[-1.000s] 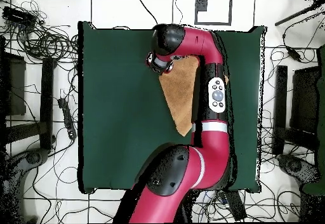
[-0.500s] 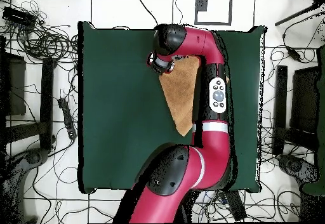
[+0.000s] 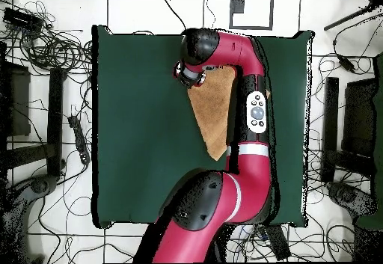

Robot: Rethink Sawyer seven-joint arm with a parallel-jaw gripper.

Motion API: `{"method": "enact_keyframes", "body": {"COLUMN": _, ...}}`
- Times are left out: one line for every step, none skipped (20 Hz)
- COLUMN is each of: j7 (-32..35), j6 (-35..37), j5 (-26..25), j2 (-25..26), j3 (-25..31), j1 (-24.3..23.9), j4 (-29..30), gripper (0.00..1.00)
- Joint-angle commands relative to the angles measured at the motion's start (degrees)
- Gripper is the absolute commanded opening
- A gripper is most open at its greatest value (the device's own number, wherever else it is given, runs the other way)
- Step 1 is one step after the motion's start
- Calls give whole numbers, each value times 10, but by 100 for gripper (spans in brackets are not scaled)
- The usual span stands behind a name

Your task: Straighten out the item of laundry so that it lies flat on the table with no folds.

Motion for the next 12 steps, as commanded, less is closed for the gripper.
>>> {"method": "enact_keyframes", "body": {"j7": -180, "j6": -197, "j5": -69, "j2": 83, "j3": -20, "j1": 12, "j4": 35, "gripper": 0}}
{"method": "enact_keyframes", "body": {"j7": -180, "j6": -200, "j5": -69, "j2": 83, "j3": -20, "j1": 12, "j4": 37, "gripper": 0}}
{"method": "enact_keyframes", "body": {"j7": -184, "j6": -206, "j5": -70, "j2": 82, "j3": -21, "j1": 12, "j4": 39, "gripper": 0}}
{"method": "enact_keyframes", "body": {"j7": -185, "j6": -218, "j5": -70, "j2": 80, "j3": -22, "j1": 10, "j4": 44, "gripper": 0}}
{"method": "enact_keyframes", "body": {"j7": -180, "j6": -229, "j5": -66, "j2": 81, "j3": -20, "j1": 8, "j4": 47, "gripper": 0}}
{"method": "enact_keyframes", "body": {"j7": -185, "j6": -227, "j5": -65, "j2": 81, "j3": -19, "j1": 7, "j4": 46, "gripper": 0}}
{"method": "enact_keyframes", "body": {"j7": -190, "j6": -217, "j5": -69, "j2": 82, "j3": -19, "j1": 9, "j4": 41, "gripper": 0}}
{"method": "enact_keyframes", "body": {"j7": -190, "j6": -218, "j5": -69, "j2": 82, "j3": -19, "j1": 9, "j4": 41, "gripper": 0}}
{"method": "enact_keyframes", "body": {"j7": -188, "j6": -223, "j5": -68, "j2": 82, "j3": -19, "j1": 8, "j4": 43, "gripper": 0}}
{"method": "enact_keyframes", "body": {"j7": -186, "j6": -224, "j5": -67, "j2": 82, "j3": -19, "j1": 8, "j4": 43, "gripper": 0}}
{"method": "enact_keyframes", "body": {"j7": -188, "j6": -224, "j5": -68, "j2": 82, "j3": -20, "j1": 8, "j4": 44, "gripper": 0}}
{"method": "enact_keyframes", "body": {"j7": -189, "j6": -222, "j5": -69, "j2": 82, "j3": -20, "j1": 9, "j4": 43, "gripper": 0}}
